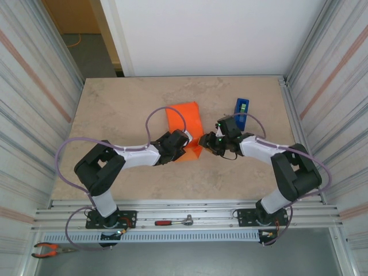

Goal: Wrap the gift box in paper
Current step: Fold the wrapping paper for the gift box.

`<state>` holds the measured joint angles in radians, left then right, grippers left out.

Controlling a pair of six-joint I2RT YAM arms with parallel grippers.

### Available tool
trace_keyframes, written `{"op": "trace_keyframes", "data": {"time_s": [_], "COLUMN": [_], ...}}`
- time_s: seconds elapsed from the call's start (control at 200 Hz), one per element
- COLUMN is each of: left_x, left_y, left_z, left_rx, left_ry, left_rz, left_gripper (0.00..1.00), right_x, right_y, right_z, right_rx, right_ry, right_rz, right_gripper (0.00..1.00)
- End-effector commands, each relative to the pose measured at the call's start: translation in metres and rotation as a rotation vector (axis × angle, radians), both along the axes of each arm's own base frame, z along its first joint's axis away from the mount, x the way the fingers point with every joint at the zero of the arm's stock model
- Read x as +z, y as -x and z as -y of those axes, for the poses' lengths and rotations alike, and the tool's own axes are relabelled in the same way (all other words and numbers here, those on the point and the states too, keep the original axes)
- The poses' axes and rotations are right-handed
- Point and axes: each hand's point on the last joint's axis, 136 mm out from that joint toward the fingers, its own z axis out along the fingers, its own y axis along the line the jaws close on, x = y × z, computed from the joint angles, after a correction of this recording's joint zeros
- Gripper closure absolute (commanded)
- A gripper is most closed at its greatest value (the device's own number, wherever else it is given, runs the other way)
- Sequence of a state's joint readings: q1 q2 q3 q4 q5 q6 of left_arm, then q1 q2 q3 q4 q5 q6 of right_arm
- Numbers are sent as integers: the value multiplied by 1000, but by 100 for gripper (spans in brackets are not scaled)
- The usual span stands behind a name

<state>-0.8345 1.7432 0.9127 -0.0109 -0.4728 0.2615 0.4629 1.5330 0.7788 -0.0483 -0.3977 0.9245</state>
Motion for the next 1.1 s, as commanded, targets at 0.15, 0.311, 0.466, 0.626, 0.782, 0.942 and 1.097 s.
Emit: {"op": "trace_keyframes", "data": {"time_s": [0.15, 0.311, 0.466, 0.626, 0.782, 0.942, 1.097], "left_x": [0, 1, 0, 0, 0, 4, 24], "left_y": [2, 2, 2, 3, 3, 4, 3], "left_z": [6, 7, 6, 7, 7, 9, 15], "left_rx": [-10, -13, -14, -16, -17, -21, -20], "left_ry": [-2, -3, -5, -2, -4, 1, 53], "left_rz": [-9, -9, -11, -12, -13, -14, -9], "left_gripper": [26, 26, 27, 27, 27, 27, 27], "right_x": [-11, -18, -21, -29, -44, -58, -62], "right_y": [1, -7, -10, -10, -6, -1, 5], "right_z": [23, 12, -5, -20, -32, -40, -36], "right_rx": [-31, -22, 9, 27, 44, 50, 33], "right_ry": [30, 22, 25, 22, 37, 40, 51], "right_rz": [-28, -36, -31, -40, -58, -79, -83], "right_gripper": [95, 100, 100, 100, 100, 100, 100]}}
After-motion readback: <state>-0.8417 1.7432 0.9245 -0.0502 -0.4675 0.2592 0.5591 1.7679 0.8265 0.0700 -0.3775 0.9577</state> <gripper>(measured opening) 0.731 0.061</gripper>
